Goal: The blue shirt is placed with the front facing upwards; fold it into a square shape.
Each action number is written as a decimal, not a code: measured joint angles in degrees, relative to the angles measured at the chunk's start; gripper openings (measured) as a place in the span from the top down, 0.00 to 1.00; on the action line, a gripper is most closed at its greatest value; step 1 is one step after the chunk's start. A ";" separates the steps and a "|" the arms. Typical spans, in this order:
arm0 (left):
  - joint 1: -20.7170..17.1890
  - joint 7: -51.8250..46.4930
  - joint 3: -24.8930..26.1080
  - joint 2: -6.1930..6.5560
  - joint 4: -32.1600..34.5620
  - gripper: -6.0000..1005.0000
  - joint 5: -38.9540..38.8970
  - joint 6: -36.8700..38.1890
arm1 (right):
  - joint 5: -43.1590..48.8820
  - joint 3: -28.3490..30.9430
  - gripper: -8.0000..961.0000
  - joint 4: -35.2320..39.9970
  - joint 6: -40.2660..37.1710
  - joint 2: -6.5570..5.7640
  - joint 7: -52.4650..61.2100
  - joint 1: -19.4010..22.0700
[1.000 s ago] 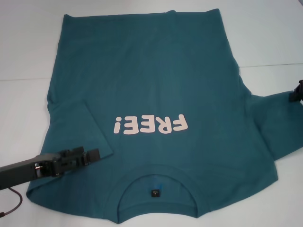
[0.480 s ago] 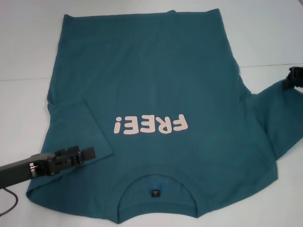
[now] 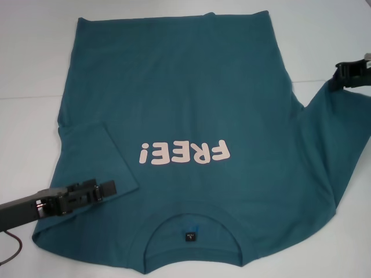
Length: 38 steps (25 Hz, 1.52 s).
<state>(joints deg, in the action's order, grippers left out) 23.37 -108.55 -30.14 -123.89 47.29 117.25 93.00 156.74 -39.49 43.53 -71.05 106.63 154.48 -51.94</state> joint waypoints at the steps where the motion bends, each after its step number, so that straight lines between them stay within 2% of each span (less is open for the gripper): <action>1: -0.01 -0.01 -0.01 -0.02 0.00 0.14 0.00 -0.10 | 0.01 -0.65 0.98 -0.11 -0.40 0.19 0.02 -0.15; 7: -0.07 -0.08 0.99 -0.04 0.00 0.14 0.00 -0.32 | 0.05 -2.89 0.98 -0.29 -3.32 1.77 0.19 -0.48; 13: -0.16 -0.16 1.40 -0.03 -0.13 0.14 0.00 -0.36 | 0.09 -4.20 0.98 -0.33 -5.44 2.43 0.22 -0.71; 21: -0.17 -0.17 1.45 -0.03 -0.62 0.14 0.00 -0.69 | 0.15 -7.59 0.98 -0.38 -5.86 4.09 1.93 -1.33; 30: -0.16 -0.61 1.69 -0.03 -0.77 0.14 0.00 -1.73 | 0.01 -8.05 0.98 -1.23 -2.61 6.08 3.43 -2.20; 38: -0.16 -0.69 4.17 0.14 -1.45 0.14 -0.10 -1.95 | -0.81 -7.62 0.98 -6.29 5.15 6.98 4.40 -3.46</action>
<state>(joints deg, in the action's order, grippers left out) 23.20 -109.25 -25.96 -123.76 45.84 117.15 91.05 155.93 -47.11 37.24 -65.90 113.61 158.87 -55.40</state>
